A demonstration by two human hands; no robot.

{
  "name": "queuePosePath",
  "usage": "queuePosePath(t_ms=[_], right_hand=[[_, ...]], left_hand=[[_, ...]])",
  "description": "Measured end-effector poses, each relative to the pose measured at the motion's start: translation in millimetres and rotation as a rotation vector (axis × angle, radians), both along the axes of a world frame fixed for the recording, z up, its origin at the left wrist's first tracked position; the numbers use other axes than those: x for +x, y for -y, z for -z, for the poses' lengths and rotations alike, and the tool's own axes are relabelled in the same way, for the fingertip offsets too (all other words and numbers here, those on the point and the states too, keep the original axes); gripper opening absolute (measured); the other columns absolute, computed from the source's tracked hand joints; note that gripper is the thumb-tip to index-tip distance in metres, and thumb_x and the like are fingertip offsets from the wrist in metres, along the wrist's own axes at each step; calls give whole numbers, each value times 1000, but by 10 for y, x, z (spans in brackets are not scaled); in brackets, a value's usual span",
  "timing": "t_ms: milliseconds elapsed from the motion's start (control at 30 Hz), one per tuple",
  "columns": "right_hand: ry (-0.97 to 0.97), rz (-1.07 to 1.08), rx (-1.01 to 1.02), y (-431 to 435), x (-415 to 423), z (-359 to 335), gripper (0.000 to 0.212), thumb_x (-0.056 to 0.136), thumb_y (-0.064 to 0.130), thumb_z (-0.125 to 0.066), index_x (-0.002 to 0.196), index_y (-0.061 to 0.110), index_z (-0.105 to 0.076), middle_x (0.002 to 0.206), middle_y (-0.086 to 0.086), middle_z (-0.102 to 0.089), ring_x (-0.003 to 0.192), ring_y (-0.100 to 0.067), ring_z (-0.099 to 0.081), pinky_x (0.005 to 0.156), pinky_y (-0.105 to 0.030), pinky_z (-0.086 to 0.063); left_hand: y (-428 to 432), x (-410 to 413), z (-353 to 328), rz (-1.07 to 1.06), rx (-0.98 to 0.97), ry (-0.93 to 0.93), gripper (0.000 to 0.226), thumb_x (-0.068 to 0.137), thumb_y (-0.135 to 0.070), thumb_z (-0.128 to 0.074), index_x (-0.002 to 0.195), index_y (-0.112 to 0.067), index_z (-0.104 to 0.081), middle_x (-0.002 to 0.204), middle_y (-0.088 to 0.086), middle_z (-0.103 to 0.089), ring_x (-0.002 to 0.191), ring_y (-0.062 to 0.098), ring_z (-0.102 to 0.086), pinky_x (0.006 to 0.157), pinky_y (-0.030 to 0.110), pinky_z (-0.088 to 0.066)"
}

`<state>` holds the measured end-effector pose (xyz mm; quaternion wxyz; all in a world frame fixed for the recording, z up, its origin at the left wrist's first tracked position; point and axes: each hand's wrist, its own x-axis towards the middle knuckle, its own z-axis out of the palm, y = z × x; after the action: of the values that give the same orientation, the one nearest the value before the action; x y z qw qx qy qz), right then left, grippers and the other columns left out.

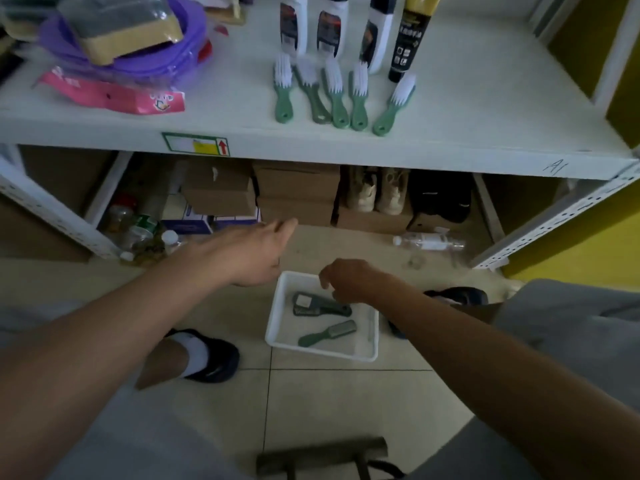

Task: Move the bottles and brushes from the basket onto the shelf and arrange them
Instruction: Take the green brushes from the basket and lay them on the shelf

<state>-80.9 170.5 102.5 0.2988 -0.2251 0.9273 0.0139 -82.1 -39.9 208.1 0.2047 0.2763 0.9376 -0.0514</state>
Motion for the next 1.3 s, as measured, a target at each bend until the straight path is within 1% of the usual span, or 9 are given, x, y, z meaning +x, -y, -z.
queuePosePath(t_ms=[133, 233, 333, 467, 633, 833, 900, 1167, 1300], right_hand=[[102, -94, 116, 108, 230, 867, 34, 97, 25, -59, 126, 8, -59, 120, -7, -62, 106, -27, -64, 92, -36, -52], [166, -132, 168, 176, 291, 1413, 20, 93, 20, -64, 110, 10, -65, 109, -5, -66, 96, -24, -65, 87, -38, -56], [172, -112, 152, 174, 324, 1783, 25, 93, 16, -60, 118, 14, -62, 116, -5, -64, 105, -26, -64, 78, -34, -52], [147, -96, 133, 161, 369, 2124, 36, 98, 25, -52, 133, 15, -50, 126, -9, -59, 113, -28, -61, 92, -41, -51], [156, -71, 98, 222, 206, 2194, 29, 100, 20, -49, 126, 14, -59, 128, -11, -61, 114, -29, -61, 96, -42, -51], [71, -116, -4, 190, 16, 1736, 43, 103, 33, -34, 138, 14, -53, 130, -14, -59, 119, -34, -56, 95, -42, -43], [37, -51, -62, 180, -35, 1394, 48, 102, 27, -41, 149, 18, -38, 138, -11, -55, 121, -32, -57, 94, -40, -45], [-248, 70, -303, 81, -171, -427, 56, 89, 13, -57, 137, 7, -30, 74, -10, -56, 62, -31, -58, 48, -29, -35], [-407, 246, -527, -156, -199, -1284, 42, 88, 20, -58, 124, 18, -38, 71, -8, -59, 60, -27, -60, 51, -38, -49]], left_hand=[[-15, -43, 116, -46, 6, 18, 84, 99, -35, -56, 159, -20, 0, 158, 10, -32, 87, 19, -46, 60, 31, -34], [8, -95, 317, -32, -12, 37, 81, 99, -32, -54, 158, -20, 0, 154, 10, -36, 99, 23, -55, 68, 34, -44], [37, -131, 484, 19, -60, 50, 80, 98, -35, -55, 156, -17, -2, 146, 9, -42, 106, 27, -59, 77, 42, -52], [45, -167, 634, 26, -118, 56, 81, 97, -37, -54, 156, -14, -4, 142, 7, -44, 103, 25, -59, 66, 34, -41], [-11, -186, 691, 17, -113, 67, 78, 96, -35, -54, 155, -16, -7, 141, 5, -45, 100, 24, -60, 61, 33, -32], [-42, -131, 578, 28, -128, 102, 82, 95, -36, -56, 155, -18, -4, 144, 5, -43, 110, 25, -58, 70, 34, -38], [-47, -127, 477, 20, -133, 97, 84, 96, -36, -56, 157, -17, -1, 147, 6, -40, 117, 26, -56, 74, 35, -41], [-70, -57, -8, -35, -16, 165, 98, 93, -38, -62, 161, -21, 7, 167, 7, -18, 136, 27, -46, 87, 32, -43], [-77, -30, -55, 10, -12, 38, 87, 92, -42, -59, 159, -15, -9, 148, 11, -46, 119, 28, -58, 90, 41, -54]])
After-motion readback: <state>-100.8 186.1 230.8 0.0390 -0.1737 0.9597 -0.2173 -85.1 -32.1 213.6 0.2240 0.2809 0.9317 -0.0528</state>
